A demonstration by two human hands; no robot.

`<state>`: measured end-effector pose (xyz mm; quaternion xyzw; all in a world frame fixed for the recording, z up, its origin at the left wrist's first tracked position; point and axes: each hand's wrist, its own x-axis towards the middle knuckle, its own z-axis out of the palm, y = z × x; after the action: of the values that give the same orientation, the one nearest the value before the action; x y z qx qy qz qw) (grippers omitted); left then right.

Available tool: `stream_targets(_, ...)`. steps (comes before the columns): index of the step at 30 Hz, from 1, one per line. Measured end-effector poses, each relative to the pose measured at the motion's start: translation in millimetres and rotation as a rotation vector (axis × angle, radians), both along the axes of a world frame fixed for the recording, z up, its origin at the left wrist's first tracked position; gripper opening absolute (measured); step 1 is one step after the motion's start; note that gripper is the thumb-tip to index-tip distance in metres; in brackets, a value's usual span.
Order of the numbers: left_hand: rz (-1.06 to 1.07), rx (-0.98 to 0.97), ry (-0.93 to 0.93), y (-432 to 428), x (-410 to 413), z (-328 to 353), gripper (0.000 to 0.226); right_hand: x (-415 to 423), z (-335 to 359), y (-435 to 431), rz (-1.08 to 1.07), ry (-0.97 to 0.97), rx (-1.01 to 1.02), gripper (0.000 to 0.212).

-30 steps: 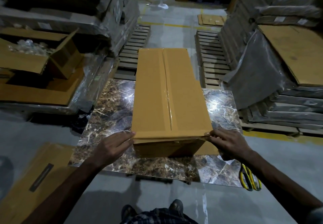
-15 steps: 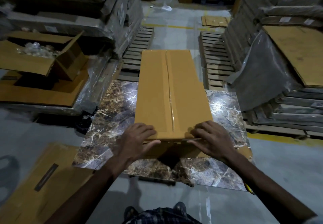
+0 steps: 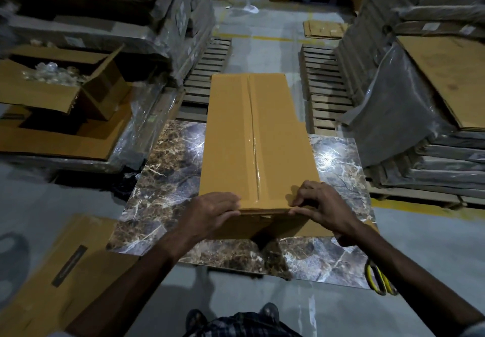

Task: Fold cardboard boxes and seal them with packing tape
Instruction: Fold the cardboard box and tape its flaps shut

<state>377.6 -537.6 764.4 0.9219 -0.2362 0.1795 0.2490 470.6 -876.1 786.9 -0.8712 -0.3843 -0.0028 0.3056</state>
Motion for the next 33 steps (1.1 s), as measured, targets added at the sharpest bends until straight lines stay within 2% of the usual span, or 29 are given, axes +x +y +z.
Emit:
stream_targets(8, 0.056, -0.114, -0.075, 50, -22, 1, 0.028, 1, 3, -27, -0.051, 0.078, 0.069, 0.015)
stream_targets(15, 0.092, -0.205, 0.016, 51, -23, 3, 0.030, 5, 8, -31, -0.013, 0.145, 0.049, 0.012)
stream_targets(17, 0.102, -0.207, 0.043, 50, -24, 6, 0.028, 3, 9, -31, -0.011, 0.165, 0.052, 0.018)
stream_targets(19, 0.112, -0.217, 0.102, 50, -24, 10, 0.024, 0, 11, -29, -0.023, 0.205, 0.071, 0.028)
stream_targets(21, 0.140, -0.243, 0.182, 52, -24, 14, 0.024, -3, 16, -28, -0.045, 0.291, 0.113, 0.027)
stream_targets(24, 0.279, -0.461, 0.396, 49, -21, 23, 0.047, -10, 21, -25, -0.155, 0.463, 0.284, 0.025)
stream_targets(25, 0.321, -0.557, 0.471, 45, -18, 28, 0.057, -12, 20, -22, -0.256, 0.496, 0.376, 0.029)
stream_targets(27, 0.380, -0.696, 0.550, 34, -5, 37, 0.070, -9, 15, -15, -0.459, 0.539, 0.486, 0.050)
stream_targets(30, 0.459, -0.792, 0.707, 26, 22, 40, 0.091, 10, 6, 1, -0.558, 0.700, 0.388, 0.085)
stream_targets(33, 0.559, -0.846, 0.839, 20, 44, 33, 0.105, 31, -1, 18, -0.562, 0.900, 0.327, 0.100)
